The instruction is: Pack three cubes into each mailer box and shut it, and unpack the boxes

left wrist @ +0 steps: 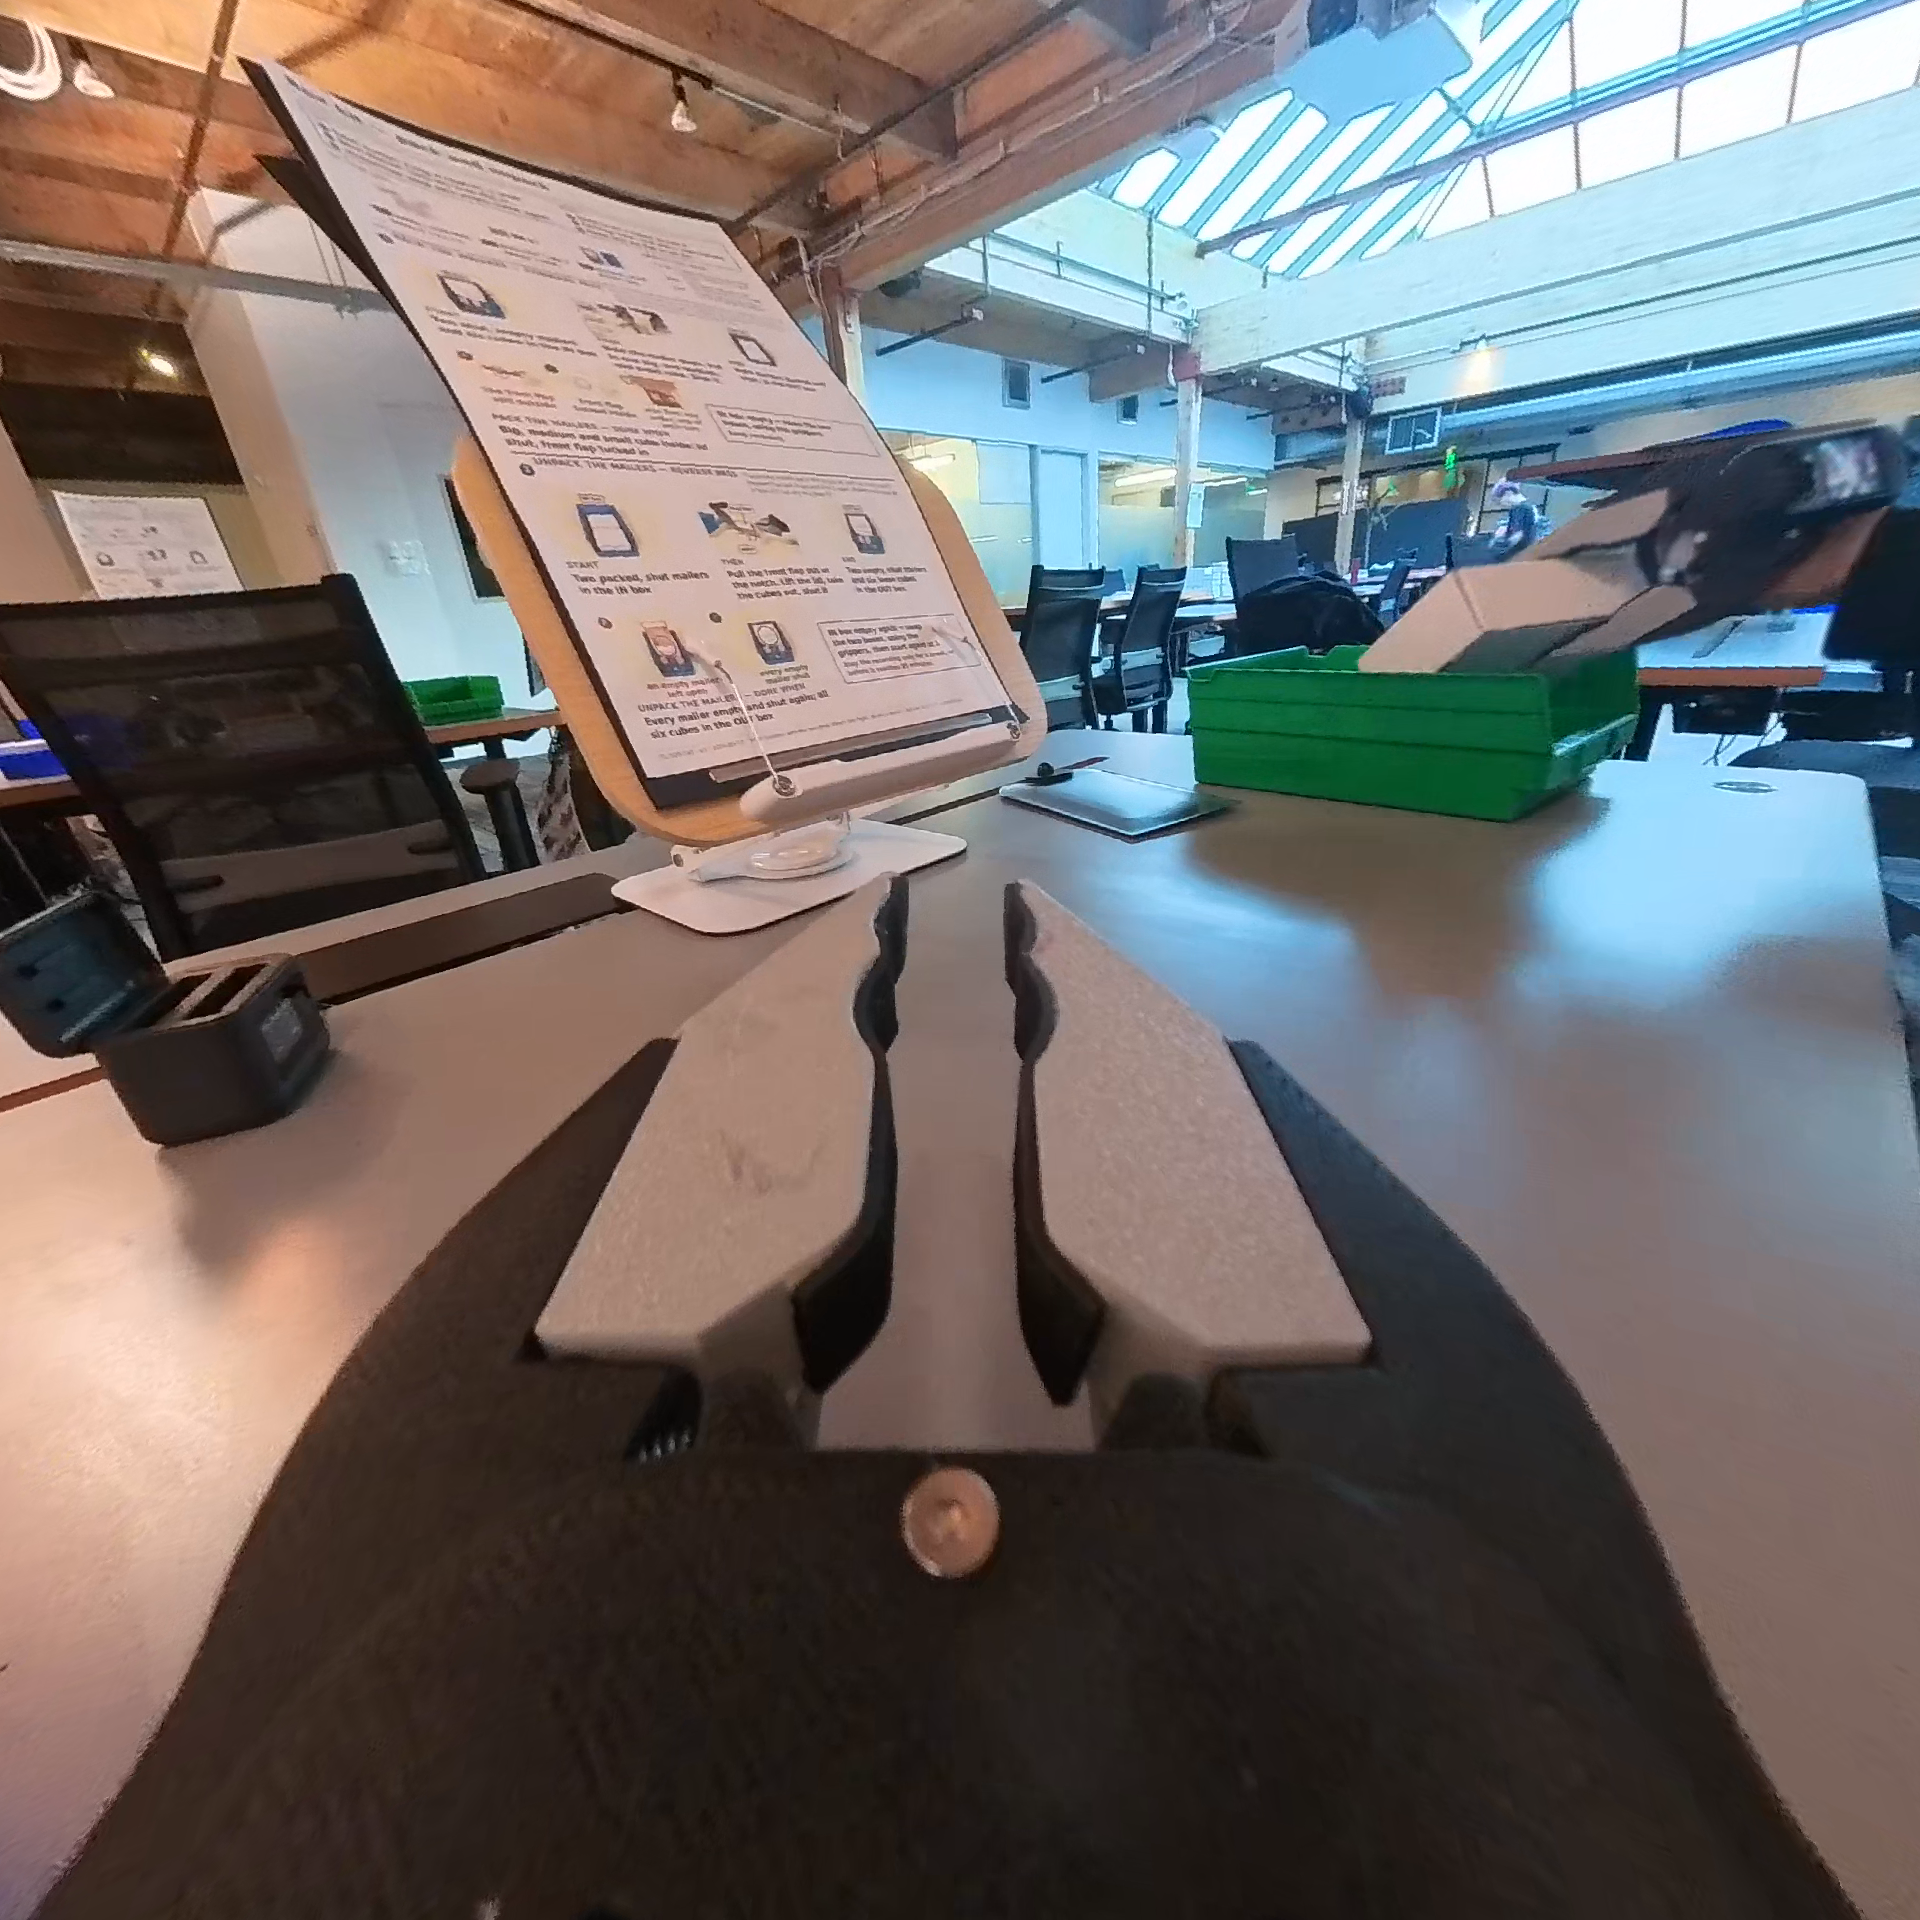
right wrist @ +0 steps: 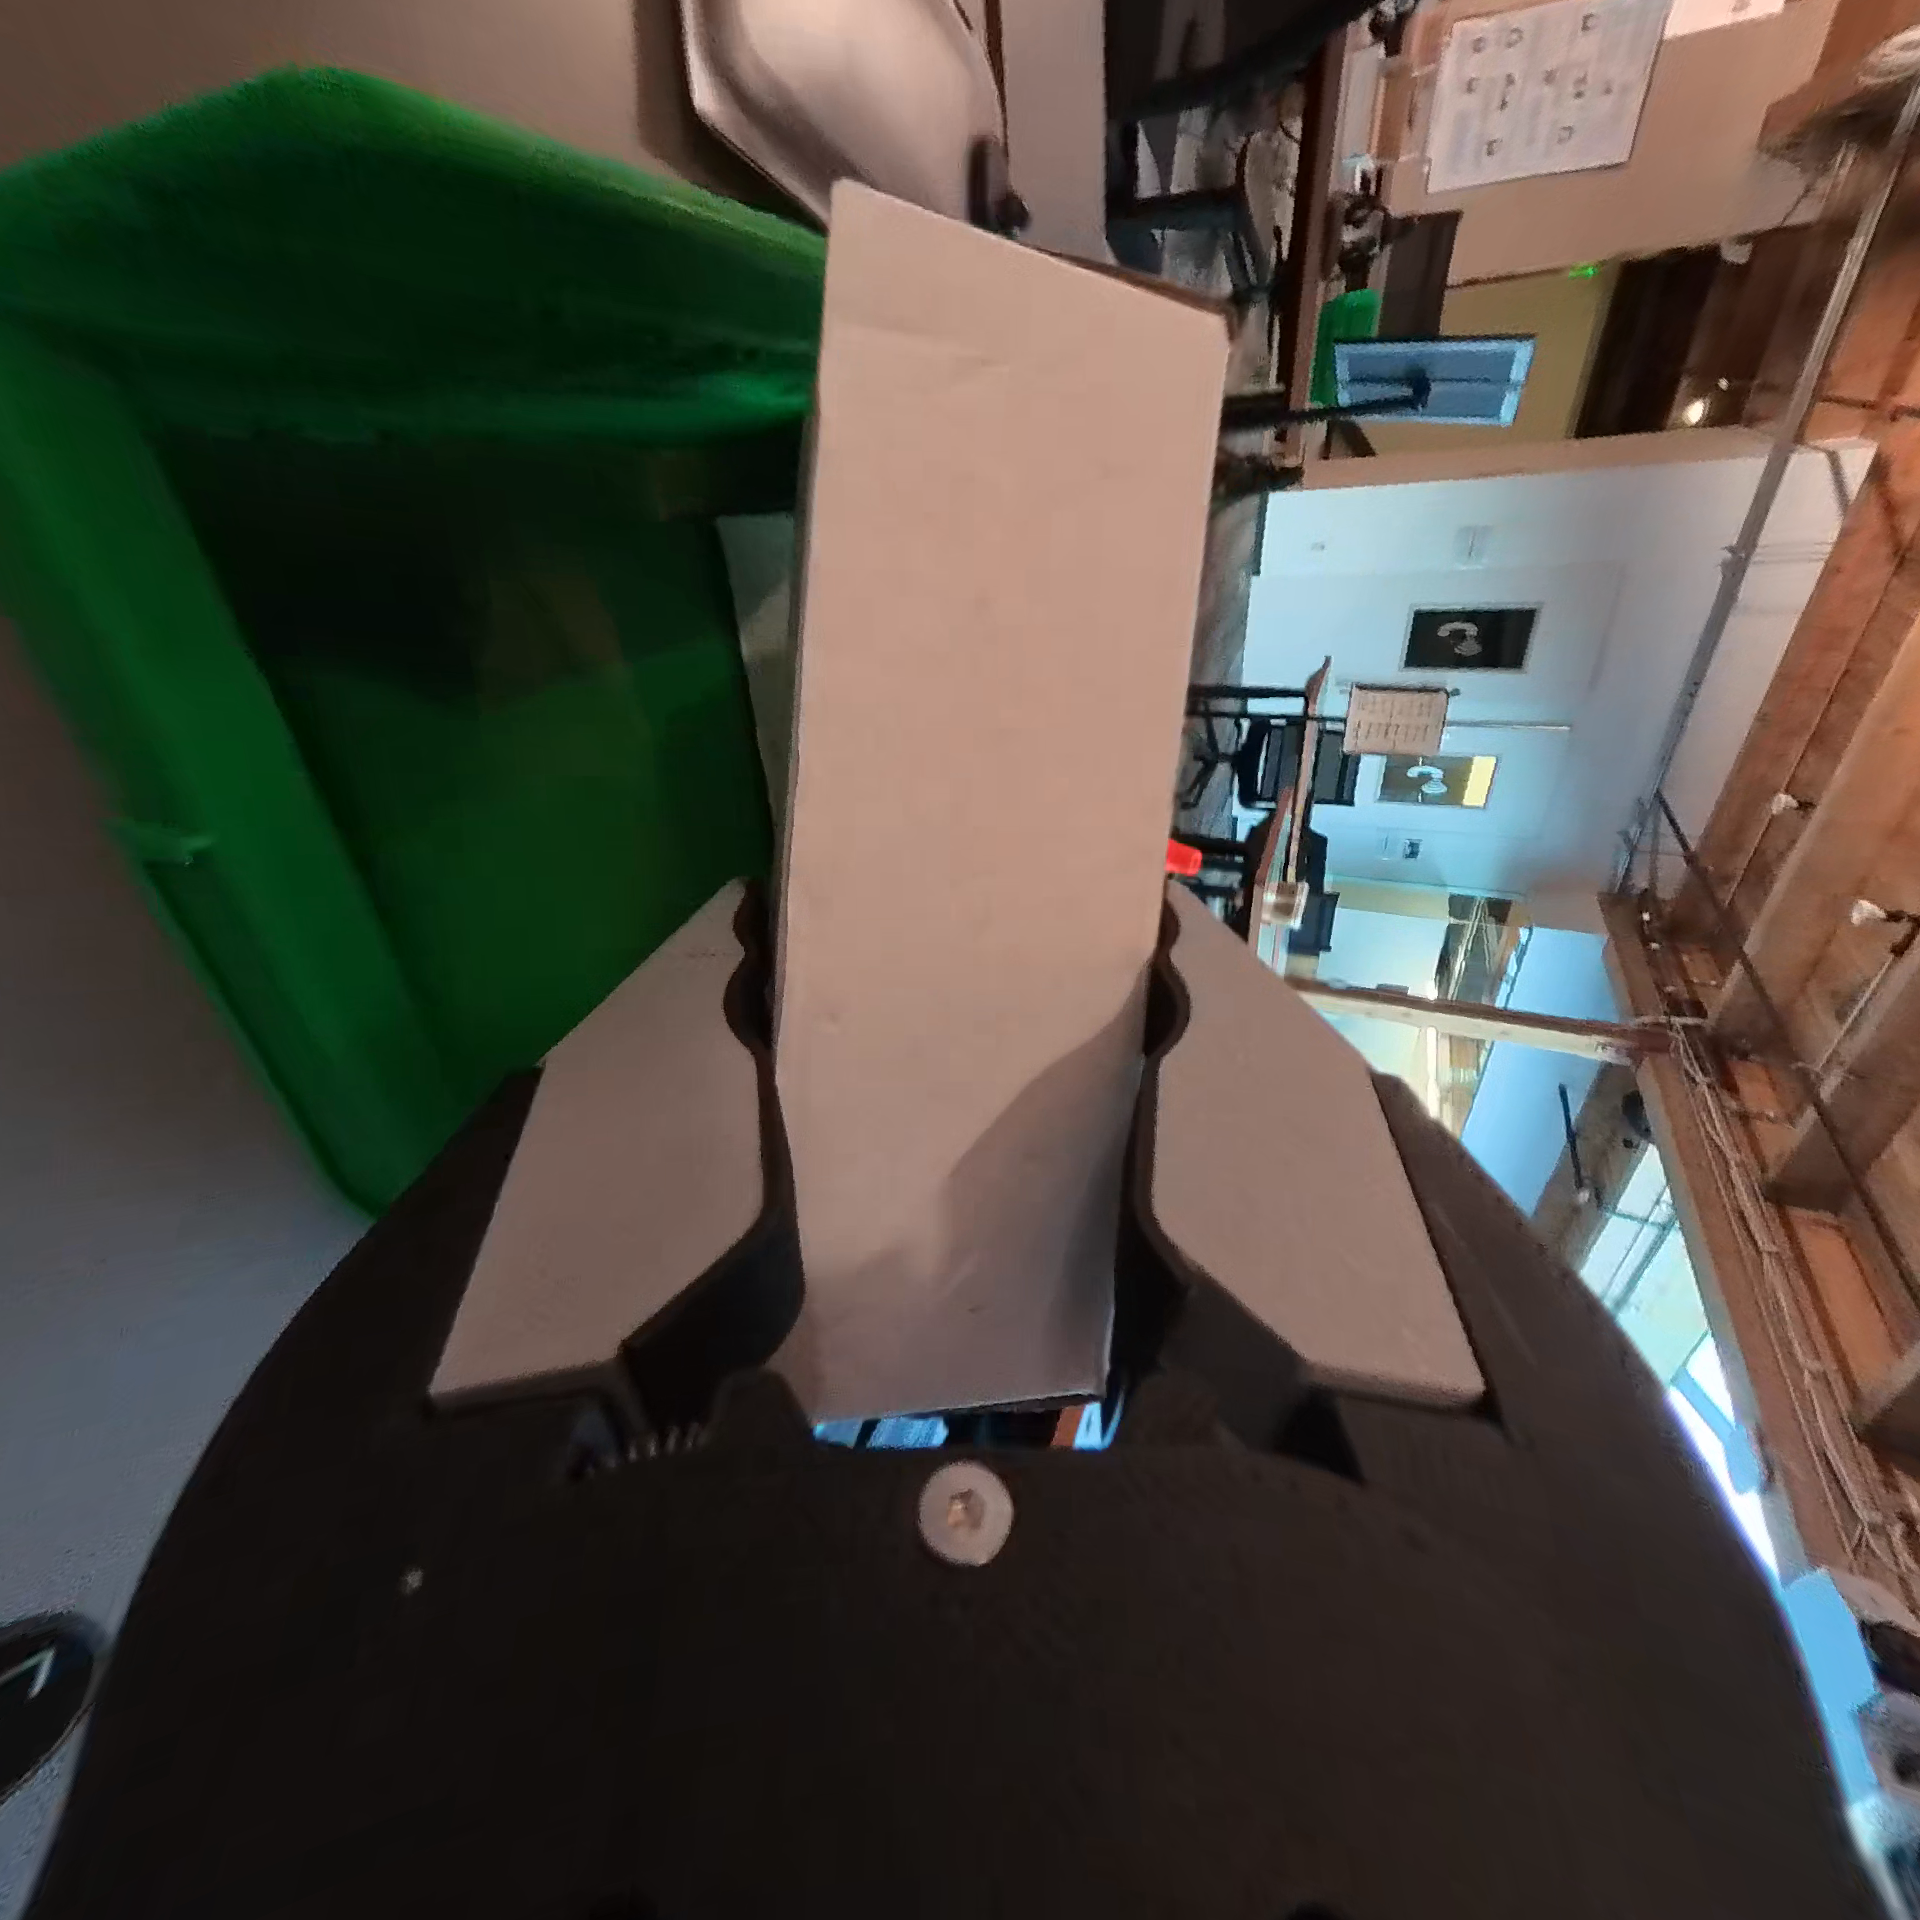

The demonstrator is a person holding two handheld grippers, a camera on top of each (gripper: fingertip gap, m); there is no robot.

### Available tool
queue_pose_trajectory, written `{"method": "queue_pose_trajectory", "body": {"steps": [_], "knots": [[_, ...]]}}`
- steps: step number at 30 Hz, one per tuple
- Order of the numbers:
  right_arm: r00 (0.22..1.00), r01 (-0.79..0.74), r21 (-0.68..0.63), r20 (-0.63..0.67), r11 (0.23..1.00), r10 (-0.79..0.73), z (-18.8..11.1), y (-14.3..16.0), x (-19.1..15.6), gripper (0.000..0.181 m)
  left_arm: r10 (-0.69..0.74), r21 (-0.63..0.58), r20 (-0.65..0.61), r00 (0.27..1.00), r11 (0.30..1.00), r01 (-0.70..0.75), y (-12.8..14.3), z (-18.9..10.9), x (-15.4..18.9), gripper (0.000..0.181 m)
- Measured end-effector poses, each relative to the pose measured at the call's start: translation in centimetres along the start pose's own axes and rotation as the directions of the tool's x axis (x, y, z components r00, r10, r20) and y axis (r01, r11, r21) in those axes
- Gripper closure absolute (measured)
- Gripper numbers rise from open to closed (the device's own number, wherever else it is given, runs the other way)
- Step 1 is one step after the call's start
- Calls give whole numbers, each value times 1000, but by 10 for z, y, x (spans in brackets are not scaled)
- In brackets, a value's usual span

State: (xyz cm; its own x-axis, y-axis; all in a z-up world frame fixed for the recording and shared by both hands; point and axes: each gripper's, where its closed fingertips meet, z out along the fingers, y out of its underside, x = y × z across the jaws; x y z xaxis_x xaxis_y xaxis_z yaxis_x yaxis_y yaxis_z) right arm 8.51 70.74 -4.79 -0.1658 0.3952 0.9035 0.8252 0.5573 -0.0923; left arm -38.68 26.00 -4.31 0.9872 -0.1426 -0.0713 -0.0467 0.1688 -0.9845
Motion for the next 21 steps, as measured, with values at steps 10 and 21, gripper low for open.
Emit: {"method": "queue_pose_trajectory", "body": {"steps": [10, 21], "knots": [[988, -41, -98, 144, 994, 55, 25, 25, -25, 103, -7, 2, 4, 1000, 1000, 7, 0, 0, -1, 166], [909, -415, -2, 37, 910, 415, 3, 2, 17, 153, 1, 8, 3, 1000, 1000, -1, -1, -1, 0, 166]]}}
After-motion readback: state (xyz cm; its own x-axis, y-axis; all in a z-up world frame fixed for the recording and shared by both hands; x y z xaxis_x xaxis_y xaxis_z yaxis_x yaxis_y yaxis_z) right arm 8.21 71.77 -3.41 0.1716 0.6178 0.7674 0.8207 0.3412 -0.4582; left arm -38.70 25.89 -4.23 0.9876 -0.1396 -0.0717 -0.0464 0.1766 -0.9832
